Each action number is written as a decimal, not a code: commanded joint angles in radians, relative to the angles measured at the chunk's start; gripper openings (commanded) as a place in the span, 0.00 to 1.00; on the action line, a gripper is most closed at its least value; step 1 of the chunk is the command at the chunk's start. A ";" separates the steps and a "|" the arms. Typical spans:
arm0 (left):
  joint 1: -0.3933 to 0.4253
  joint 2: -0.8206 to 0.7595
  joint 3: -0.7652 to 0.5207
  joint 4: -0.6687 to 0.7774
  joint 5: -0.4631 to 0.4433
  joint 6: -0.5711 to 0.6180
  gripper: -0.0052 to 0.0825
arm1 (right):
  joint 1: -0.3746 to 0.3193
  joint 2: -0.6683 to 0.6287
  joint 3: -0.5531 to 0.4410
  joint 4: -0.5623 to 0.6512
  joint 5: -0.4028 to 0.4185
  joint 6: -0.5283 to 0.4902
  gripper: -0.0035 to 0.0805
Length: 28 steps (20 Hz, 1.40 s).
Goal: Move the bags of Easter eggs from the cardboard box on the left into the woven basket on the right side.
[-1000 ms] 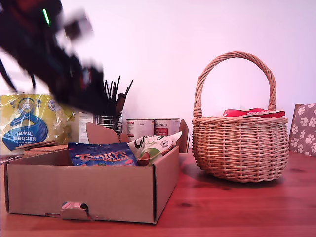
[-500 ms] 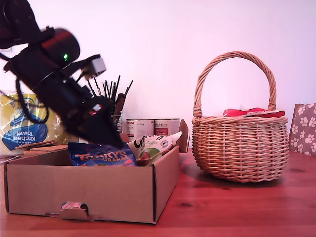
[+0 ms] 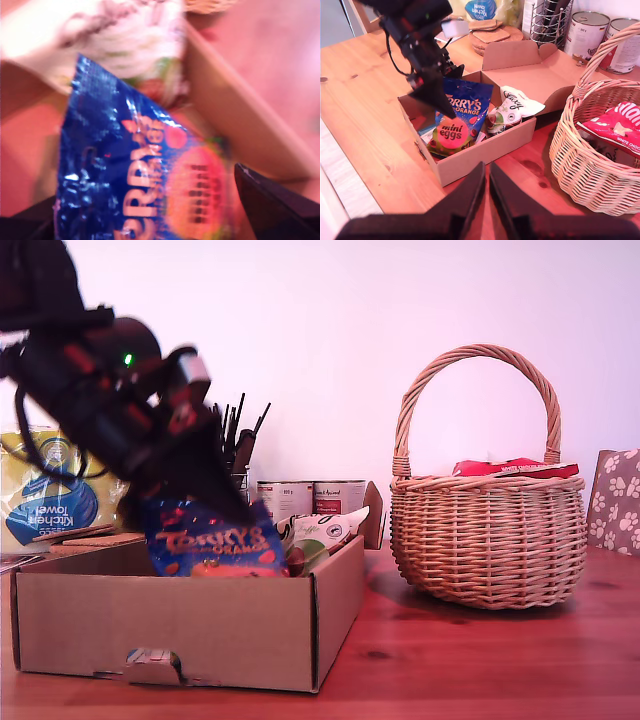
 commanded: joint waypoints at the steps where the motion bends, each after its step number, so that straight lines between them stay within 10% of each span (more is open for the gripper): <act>1: -0.029 0.016 0.017 -0.046 0.008 0.001 0.87 | -0.005 0.003 -0.023 -0.003 0.001 0.005 0.04; 9: -0.168 0.023 0.020 -0.101 -0.252 0.002 0.87 | -0.005 0.003 -0.023 -0.025 0.001 0.005 0.04; 20: -0.176 0.180 0.020 -0.036 -0.270 -0.015 0.86 | -0.005 0.003 -0.023 -0.024 0.001 0.005 0.04; 26: -0.176 0.205 0.020 -0.020 -0.317 -0.015 0.25 | -0.005 0.003 -0.023 -0.024 0.001 0.005 0.04; 28: -0.176 0.202 0.020 -0.021 -0.318 -0.010 0.18 | -0.005 0.003 -0.023 -0.024 0.001 0.005 0.04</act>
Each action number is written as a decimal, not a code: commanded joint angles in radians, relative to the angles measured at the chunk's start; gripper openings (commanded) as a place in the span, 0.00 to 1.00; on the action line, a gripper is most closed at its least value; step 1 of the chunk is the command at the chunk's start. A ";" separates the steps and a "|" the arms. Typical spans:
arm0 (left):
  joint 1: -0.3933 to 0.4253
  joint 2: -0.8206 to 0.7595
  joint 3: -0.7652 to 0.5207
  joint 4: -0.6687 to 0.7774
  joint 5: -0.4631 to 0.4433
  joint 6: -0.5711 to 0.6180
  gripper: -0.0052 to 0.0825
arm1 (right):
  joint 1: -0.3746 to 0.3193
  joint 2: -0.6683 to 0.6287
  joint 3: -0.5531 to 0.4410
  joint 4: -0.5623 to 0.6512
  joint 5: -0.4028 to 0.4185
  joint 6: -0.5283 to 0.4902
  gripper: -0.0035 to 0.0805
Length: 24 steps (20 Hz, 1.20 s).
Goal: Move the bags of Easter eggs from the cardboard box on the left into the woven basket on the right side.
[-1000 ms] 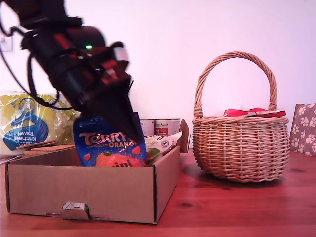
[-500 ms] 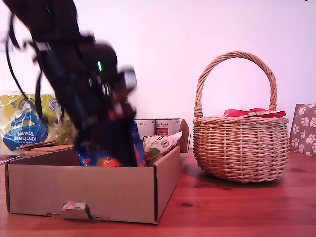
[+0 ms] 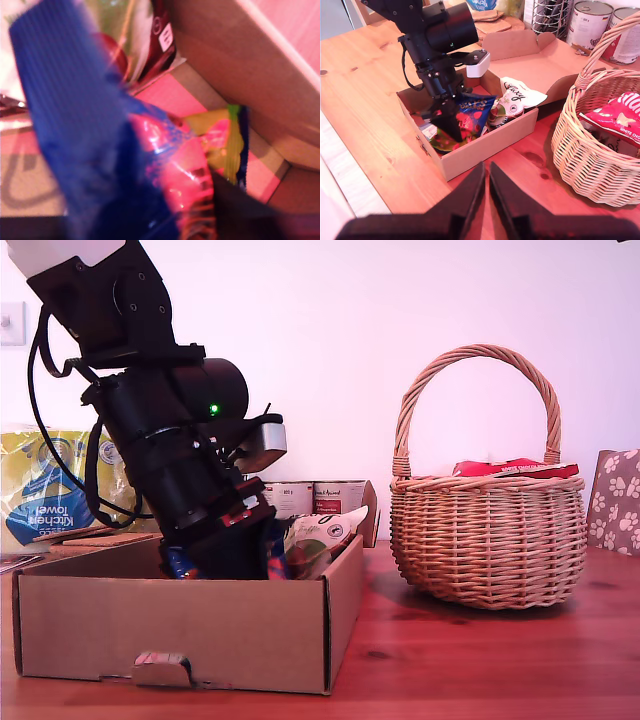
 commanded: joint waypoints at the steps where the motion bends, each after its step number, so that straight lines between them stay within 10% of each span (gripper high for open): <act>1: -0.002 0.039 -0.021 -0.001 -0.011 0.008 0.18 | -0.005 0.002 -0.023 0.003 0.001 0.005 0.04; 12: -0.002 -0.333 -0.021 0.006 -0.090 -0.079 0.18 | -0.008 0.002 -0.023 0.005 0.024 0.028 0.03; 18: -0.077 -0.430 -0.021 0.245 -0.093 -0.216 0.18 | -0.010 -0.095 -0.015 -0.048 0.282 0.090 0.03; 24: -0.204 -0.359 -0.021 0.622 -0.165 -0.267 0.18 | -0.010 -0.246 0.071 -0.196 0.333 0.140 0.03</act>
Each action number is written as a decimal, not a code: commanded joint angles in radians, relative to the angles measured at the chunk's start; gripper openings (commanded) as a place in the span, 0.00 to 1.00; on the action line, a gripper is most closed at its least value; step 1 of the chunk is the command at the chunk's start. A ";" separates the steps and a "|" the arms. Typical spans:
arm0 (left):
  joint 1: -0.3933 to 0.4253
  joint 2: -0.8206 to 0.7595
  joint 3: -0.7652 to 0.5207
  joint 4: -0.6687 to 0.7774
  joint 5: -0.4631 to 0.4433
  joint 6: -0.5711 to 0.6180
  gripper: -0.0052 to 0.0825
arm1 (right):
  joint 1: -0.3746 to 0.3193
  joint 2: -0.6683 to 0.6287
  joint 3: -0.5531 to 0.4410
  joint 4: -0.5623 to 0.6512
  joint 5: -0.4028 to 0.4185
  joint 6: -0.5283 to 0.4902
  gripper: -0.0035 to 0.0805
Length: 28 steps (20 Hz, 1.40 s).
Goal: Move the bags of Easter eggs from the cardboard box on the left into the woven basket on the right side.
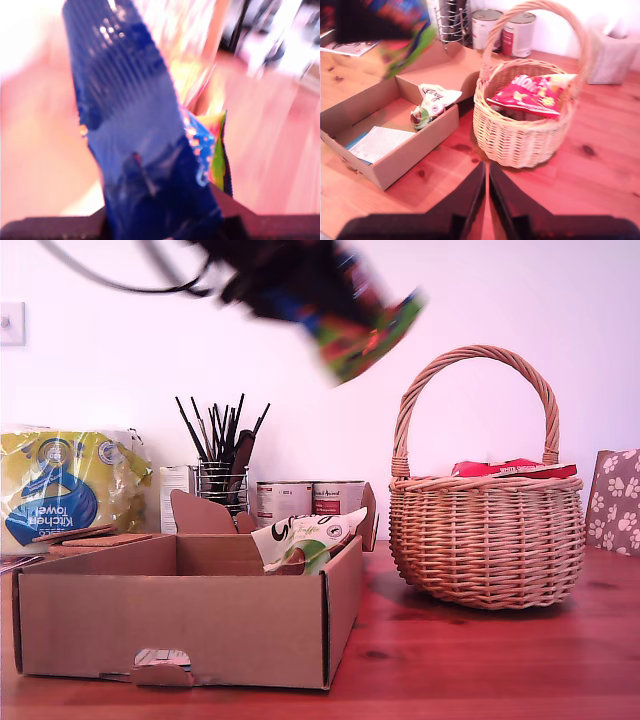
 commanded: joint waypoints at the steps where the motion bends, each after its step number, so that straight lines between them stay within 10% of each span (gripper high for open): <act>1: -0.016 0.058 -0.010 0.130 -0.017 -0.013 0.18 | -0.003 -0.021 0.045 -0.017 0.001 0.008 0.03; 10: -0.089 0.363 0.036 0.638 -0.148 -0.042 0.18 | -0.003 -0.027 0.095 -0.054 0.000 0.008 0.03; 20: -0.089 0.691 0.390 0.443 -0.172 -0.025 0.18 | -0.003 -0.027 0.095 -0.056 -0.002 0.008 0.03; 28: -0.088 0.775 0.416 0.143 -0.166 -0.022 0.18 | -0.003 -0.027 0.095 -0.056 -0.001 0.008 0.03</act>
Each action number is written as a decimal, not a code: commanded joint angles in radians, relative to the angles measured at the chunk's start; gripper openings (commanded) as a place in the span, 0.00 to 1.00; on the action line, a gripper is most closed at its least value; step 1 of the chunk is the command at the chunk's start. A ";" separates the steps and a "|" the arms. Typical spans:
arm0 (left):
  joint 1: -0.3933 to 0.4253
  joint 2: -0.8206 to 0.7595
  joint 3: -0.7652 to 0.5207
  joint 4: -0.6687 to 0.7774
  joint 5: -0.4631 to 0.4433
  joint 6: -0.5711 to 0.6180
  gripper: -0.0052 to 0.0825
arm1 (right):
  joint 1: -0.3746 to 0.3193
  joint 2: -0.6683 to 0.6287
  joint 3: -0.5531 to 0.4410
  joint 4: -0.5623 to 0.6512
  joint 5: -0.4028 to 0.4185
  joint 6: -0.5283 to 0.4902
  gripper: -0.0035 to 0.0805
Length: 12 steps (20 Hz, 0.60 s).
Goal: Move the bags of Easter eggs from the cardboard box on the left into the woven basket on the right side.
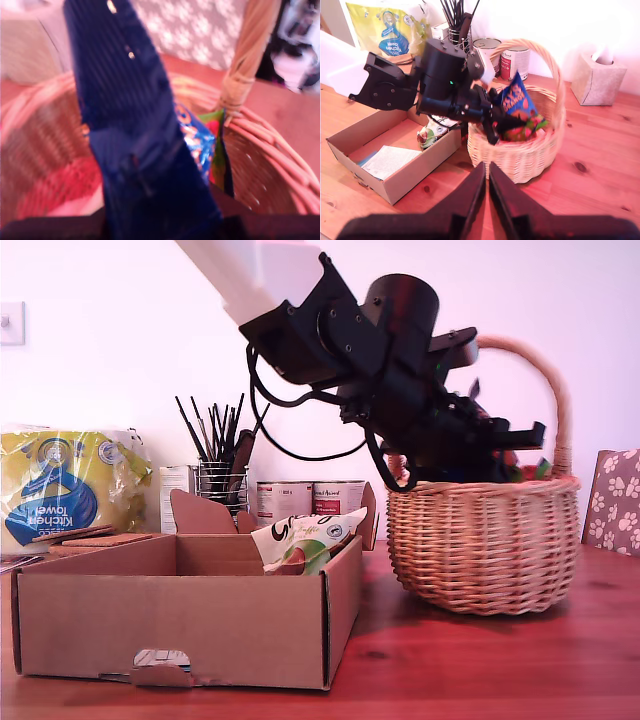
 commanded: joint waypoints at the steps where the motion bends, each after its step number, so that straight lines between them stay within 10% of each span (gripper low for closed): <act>1: 0.002 0.052 -0.027 -0.038 -0.003 0.009 0.18 | -0.003 -0.004 -0.008 0.005 0.000 0.007 0.03; 5: 0.002 0.052 0.056 -0.098 0.004 0.008 0.24 | -0.003 -0.004 -0.008 0.005 -0.001 0.007 0.03; 8: -0.001 0.052 0.151 -0.175 -0.012 0.018 0.73 | -0.003 -0.004 -0.008 0.005 -0.001 0.007 0.03; 12: -0.001 0.052 0.293 -0.346 -0.078 0.032 0.79 | -0.003 -0.004 -0.008 0.006 -0.005 0.007 0.03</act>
